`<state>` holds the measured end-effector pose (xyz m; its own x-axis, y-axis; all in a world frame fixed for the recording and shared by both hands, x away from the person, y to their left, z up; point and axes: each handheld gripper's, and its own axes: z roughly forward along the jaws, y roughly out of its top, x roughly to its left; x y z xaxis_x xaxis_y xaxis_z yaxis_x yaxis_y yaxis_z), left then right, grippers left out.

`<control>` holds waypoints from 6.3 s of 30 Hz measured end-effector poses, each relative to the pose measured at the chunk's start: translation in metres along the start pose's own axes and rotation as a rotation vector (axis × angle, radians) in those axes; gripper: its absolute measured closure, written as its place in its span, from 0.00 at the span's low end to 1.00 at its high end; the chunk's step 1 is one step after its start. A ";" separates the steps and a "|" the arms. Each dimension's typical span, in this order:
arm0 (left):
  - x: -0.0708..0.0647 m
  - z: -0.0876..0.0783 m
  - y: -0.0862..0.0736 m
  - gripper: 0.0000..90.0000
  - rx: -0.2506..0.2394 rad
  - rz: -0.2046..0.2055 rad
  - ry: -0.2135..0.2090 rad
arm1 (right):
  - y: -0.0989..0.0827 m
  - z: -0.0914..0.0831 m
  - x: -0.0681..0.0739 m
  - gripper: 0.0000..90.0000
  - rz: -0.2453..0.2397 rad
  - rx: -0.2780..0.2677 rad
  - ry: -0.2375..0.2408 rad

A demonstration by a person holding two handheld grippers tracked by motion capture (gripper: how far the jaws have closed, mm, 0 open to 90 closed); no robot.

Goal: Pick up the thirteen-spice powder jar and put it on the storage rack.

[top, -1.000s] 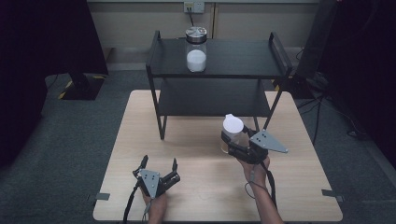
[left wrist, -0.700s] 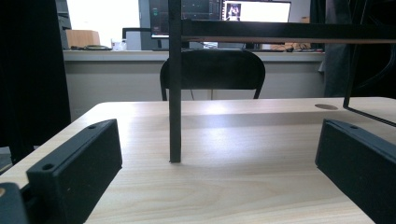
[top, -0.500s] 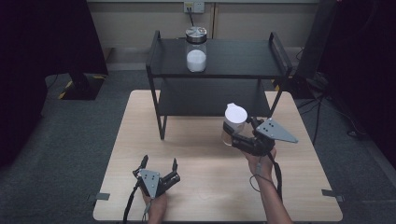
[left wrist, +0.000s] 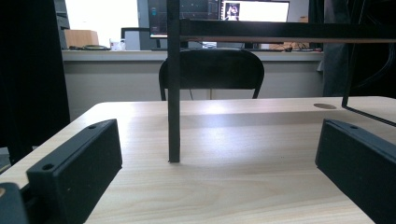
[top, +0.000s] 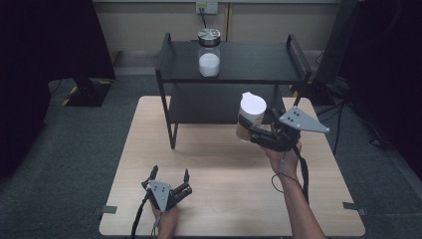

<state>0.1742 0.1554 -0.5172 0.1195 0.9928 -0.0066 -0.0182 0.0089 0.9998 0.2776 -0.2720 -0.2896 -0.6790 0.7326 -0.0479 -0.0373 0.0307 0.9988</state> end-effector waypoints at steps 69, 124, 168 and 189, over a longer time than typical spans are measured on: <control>-0.002 0.000 0.000 0.00 0.000 0.000 0.009 | 0.097 0.123 -0.006 0.12 0.055 -0.046 -0.365; -0.005 0.000 0.000 0.00 0.000 0.002 0.027 | -0.004 -0.027 0.043 0.00 -0.061 -0.115 -0.240; -0.006 -0.001 0.000 0.00 0.000 0.002 0.031 | -0.223 -0.073 0.102 0.00 0.017 -0.013 -0.562; -0.007 -0.001 0.000 0.00 0.000 0.002 0.034 | -0.220 -0.071 0.104 0.00 0.026 0.003 -0.575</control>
<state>0.1727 0.1488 -0.5173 0.0853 0.9963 -0.0049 -0.0185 0.0065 0.9998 0.1636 -0.2506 -0.5148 -0.1716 0.9851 -0.0125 -0.0233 0.0086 0.9997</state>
